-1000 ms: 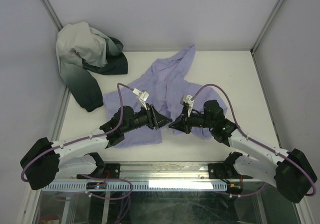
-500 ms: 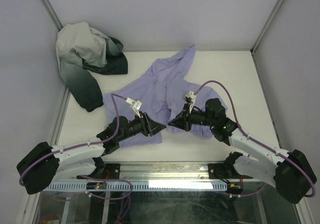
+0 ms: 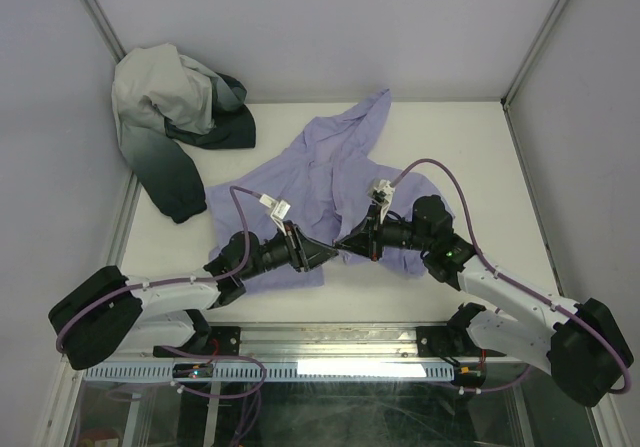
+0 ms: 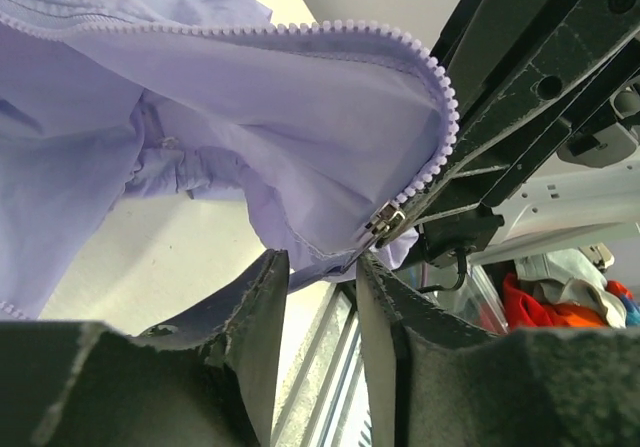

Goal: Zip up the jacket

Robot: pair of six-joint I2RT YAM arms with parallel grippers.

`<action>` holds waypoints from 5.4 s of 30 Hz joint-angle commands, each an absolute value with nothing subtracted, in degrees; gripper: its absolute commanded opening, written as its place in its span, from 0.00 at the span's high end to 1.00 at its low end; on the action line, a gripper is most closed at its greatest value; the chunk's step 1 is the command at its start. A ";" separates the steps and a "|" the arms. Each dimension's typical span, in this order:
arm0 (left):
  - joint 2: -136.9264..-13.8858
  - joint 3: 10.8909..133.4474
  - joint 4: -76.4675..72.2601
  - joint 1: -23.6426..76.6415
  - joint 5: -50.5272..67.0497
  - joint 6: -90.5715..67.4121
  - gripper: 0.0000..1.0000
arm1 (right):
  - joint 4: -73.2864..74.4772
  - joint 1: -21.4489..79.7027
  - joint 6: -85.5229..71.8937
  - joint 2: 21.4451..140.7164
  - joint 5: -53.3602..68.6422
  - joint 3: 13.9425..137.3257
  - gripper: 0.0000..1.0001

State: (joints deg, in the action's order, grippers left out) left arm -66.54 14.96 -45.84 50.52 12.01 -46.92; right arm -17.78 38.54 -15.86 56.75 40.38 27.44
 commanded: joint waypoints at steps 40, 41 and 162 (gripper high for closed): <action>-60.42 28.46 4.79 52.41 -3.11 -51.62 0.47 | -19.82 34.81 -11.23 51.05 32.92 23.13 1.00; -61.25 29.83 7.42 52.79 -4.56 -51.62 0.47 | -20.39 34.85 -11.09 50.42 32.62 22.25 1.00; -53.35 15.38 -48.01 62.14 -15.16 -16.22 1.00 | -28.17 34.85 -9.06 53.35 49.24 23.70 1.00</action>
State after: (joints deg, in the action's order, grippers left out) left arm -53.58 15.66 -40.32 62.19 -21.26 -19.92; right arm -21.98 35.05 -10.26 52.58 45.74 20.40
